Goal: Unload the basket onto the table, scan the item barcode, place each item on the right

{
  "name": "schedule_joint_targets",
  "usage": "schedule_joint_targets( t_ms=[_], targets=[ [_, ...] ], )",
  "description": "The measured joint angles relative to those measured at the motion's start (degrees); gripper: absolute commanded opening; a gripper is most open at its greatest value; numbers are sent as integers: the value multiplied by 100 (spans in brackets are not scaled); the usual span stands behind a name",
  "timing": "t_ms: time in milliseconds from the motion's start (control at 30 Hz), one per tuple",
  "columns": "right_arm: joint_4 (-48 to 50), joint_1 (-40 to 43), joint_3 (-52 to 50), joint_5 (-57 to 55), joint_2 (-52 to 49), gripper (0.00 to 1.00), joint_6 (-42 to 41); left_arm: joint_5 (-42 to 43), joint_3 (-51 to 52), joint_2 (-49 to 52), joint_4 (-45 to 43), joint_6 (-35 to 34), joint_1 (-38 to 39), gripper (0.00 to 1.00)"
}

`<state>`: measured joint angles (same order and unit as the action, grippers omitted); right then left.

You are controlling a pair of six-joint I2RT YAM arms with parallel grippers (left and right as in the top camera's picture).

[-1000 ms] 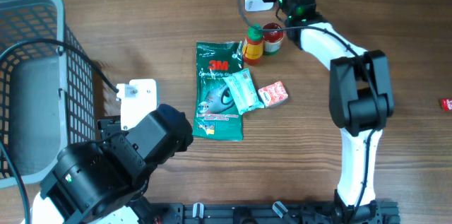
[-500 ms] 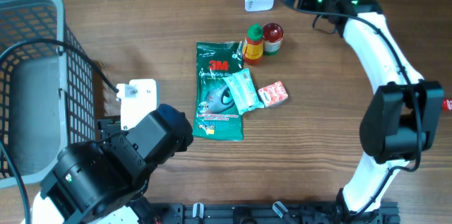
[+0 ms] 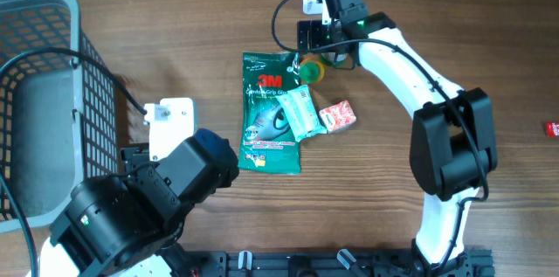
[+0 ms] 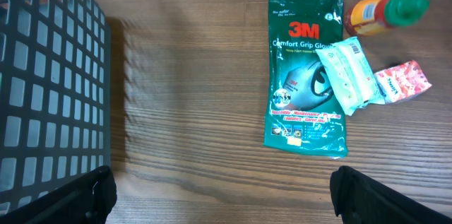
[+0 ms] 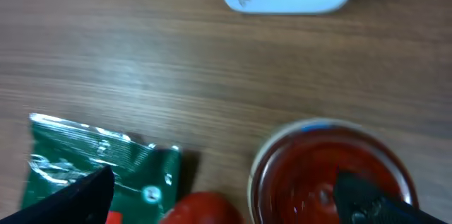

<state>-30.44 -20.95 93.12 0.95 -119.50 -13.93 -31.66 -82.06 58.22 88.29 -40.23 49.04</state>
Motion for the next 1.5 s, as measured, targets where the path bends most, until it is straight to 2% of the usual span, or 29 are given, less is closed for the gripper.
schedule_joint_targets(
  t_ms=[933,1267,1400,1500],
  targets=[
    [-278,376,0,-1314,144,100,17,-2,0,0,0,0,0,100],
    [-142,514,-26,-693,-496,99,17,0,0,0,0,2,0,100],
    [-129,516,-44,-555,-577,83,22,-2,0,0,0,2,0,100],
    [-129,516,-44,-522,-577,75,33,0,0,0,0,0,0,100]
  ],
)
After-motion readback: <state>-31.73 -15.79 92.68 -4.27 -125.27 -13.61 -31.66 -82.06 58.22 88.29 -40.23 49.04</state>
